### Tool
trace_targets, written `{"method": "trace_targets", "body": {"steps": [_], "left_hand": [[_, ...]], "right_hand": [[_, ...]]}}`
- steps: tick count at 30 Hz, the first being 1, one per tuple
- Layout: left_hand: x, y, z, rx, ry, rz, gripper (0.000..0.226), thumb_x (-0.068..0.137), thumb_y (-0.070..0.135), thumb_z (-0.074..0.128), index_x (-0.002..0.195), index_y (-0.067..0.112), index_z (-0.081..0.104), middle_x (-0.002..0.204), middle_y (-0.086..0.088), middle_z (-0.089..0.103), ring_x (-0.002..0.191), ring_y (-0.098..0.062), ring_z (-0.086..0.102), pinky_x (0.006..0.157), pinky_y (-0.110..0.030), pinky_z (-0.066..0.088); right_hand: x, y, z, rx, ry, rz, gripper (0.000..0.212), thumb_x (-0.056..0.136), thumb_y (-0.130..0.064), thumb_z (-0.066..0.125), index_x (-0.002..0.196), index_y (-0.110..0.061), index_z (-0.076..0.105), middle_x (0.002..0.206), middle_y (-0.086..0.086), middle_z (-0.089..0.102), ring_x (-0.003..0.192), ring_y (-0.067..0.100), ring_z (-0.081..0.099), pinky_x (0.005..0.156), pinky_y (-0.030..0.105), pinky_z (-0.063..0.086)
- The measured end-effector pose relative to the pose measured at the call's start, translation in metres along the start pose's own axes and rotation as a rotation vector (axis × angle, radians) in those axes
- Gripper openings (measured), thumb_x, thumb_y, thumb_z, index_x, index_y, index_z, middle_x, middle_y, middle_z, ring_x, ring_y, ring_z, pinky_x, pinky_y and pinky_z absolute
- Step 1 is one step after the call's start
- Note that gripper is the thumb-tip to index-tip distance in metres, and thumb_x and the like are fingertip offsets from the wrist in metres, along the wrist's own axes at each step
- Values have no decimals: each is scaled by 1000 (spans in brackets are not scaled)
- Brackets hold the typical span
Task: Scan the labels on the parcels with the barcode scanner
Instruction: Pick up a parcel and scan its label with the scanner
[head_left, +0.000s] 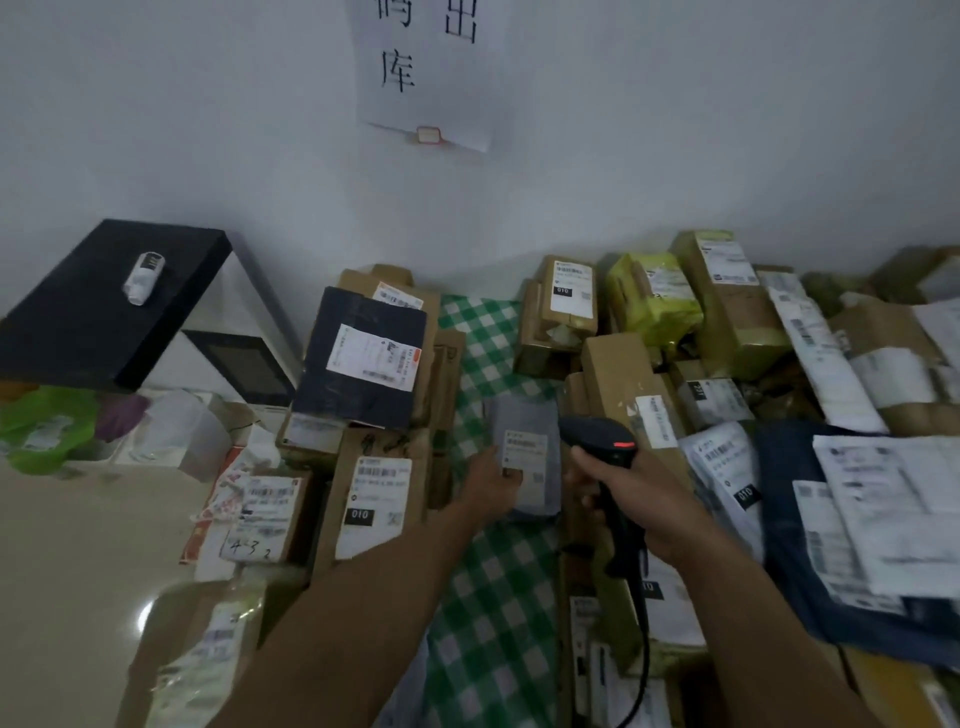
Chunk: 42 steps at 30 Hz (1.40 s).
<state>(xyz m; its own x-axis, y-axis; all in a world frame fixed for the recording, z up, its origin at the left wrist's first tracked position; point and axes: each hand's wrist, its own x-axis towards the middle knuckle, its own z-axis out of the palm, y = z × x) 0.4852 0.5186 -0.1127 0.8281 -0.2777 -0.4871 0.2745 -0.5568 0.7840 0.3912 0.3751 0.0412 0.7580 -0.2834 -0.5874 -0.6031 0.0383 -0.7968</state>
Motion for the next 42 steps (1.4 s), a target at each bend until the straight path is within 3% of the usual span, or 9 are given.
{"method": "trace_targets", "body": {"steps": [2,4,10,14,19,29,34,37,42], "left_hand": [[10,-6,11,-23,-13,-76,44,97,6,65,140,9,53,139,-10,60,131,-29,55,103,-34,47],[17,-11,18,-62,-32,-162,55,95,3,66,146,12,47,143,-8,57,133,-28,53,100,-33,47],[28,-18,22,-158,-33,-317,41,102,14,60,142,11,55,143,-10,60,128,-30,58,102,-38,52],[22,-17,27,-193,58,-355,47,98,19,68,142,13,52,142,-9,59,129,-30,57,106,-43,51],[11,-16,25,-340,140,-358,49,91,7,75,136,7,54,138,-10,62,126,-30,59,106,-42,51],[-47,-35,-3,-638,126,-175,44,95,5,69,136,13,61,128,-5,70,112,-23,69,97,-48,58],[-78,-26,-14,-841,106,-70,42,95,-2,64,133,16,62,124,-5,71,112,-23,70,90,-43,61],[-90,-13,-21,-893,114,25,51,95,-2,64,141,18,55,131,-4,67,116,-23,68,86,-35,62],[-91,-1,-27,-961,123,45,56,97,0,63,149,18,50,140,-7,62,120,-23,66,92,-42,61]], "right_hand": [[4,5,-4,-14,8,30,22,96,-33,71,109,-15,72,75,-2,74,69,14,66,59,27,51],[7,9,-6,-22,4,47,21,96,-33,71,107,-15,72,73,-5,73,65,11,65,54,23,50],[12,13,-12,5,-6,66,21,97,-32,70,107,-14,72,80,-1,75,66,12,65,57,25,51],[12,14,-16,37,-11,65,22,96,-33,71,110,-16,72,88,3,77,72,17,66,66,31,52],[6,15,-15,43,-3,50,21,96,-34,71,108,-18,73,93,6,77,77,20,67,65,32,52],[-24,15,4,95,-11,18,27,94,-32,73,105,-7,74,79,2,76,67,16,62,59,28,52],[-40,13,12,64,-41,-5,28,95,-33,72,116,-16,70,93,5,79,72,15,65,61,27,54],[-49,5,15,57,-61,-9,27,95,-36,72,118,-22,68,95,4,80,76,17,66,67,31,53],[-64,-12,18,66,-70,-23,27,95,-35,72,115,-18,69,95,6,79,73,19,66,61,31,52]]}}
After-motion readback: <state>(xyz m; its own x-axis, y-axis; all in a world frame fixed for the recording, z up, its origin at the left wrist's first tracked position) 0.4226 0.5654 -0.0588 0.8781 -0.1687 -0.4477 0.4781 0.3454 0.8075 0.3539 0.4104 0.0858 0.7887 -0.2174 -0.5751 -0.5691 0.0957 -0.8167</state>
